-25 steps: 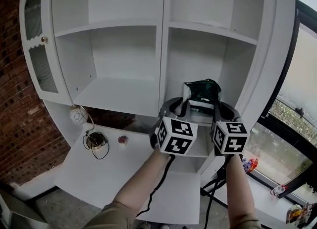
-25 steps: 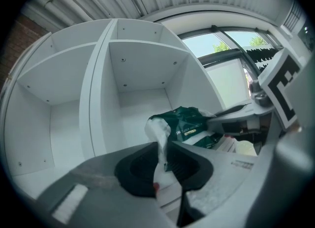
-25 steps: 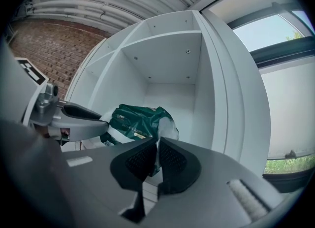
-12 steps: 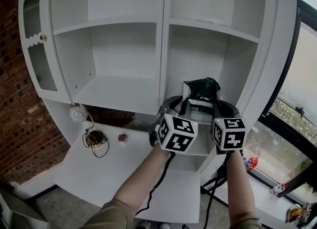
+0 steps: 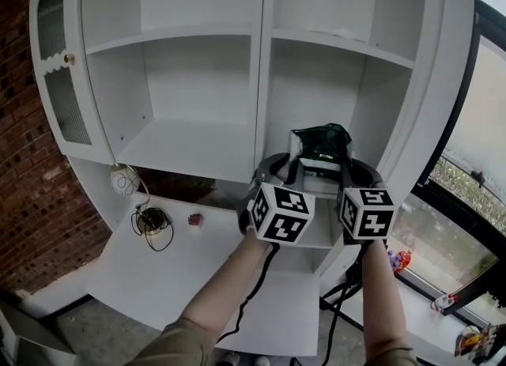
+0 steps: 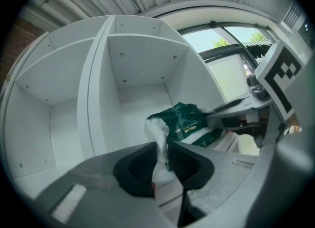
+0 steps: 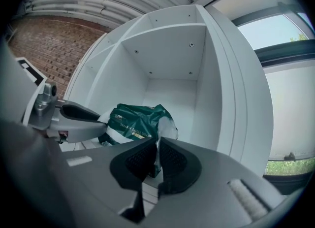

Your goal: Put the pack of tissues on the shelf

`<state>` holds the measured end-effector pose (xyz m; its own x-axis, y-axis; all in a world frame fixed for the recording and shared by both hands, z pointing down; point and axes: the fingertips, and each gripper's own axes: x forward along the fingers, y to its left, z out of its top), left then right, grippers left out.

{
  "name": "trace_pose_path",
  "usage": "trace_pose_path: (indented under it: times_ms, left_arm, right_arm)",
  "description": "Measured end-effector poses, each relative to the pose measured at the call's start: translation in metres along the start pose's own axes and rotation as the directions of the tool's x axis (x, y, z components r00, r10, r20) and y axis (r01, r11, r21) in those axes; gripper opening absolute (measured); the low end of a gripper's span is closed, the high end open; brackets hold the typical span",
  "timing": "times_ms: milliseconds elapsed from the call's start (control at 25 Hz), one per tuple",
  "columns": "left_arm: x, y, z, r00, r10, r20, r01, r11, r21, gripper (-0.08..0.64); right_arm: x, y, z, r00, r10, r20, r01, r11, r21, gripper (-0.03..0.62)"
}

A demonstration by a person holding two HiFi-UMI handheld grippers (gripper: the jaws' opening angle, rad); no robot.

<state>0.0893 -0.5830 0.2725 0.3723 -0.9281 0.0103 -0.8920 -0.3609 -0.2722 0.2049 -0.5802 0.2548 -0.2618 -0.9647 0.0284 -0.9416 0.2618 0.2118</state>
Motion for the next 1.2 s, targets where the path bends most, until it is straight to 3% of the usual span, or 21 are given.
trace_pose_path:
  times_ms: [280, 600, 1200]
  left_arm:
    - [0.000, -0.008, 0.000, 1.000, -0.027, 0.015, 0.027, 1.000, -0.010, 0.173]
    - [-0.003, -0.007, -0.002, 0.999, -0.028, 0.035, 0.028, 0.999, -0.018, 0.222]
    - [-0.003, -0.006, -0.001, 0.998, -0.035, 0.054, 0.038, 0.998, -0.043, 0.230]
  right_arm:
    - [0.001, 0.004, 0.003, 0.999, 0.011, 0.030, -0.012, 1.000, 0.027, 0.074]
    - [0.000, 0.010, 0.004, 0.999, 0.018, 0.050, -0.019, 0.999, 0.026, 0.132]
    - [-0.001, 0.018, 0.008, 0.994, 0.051, 0.096, -0.056, 0.997, 0.051, 0.288]
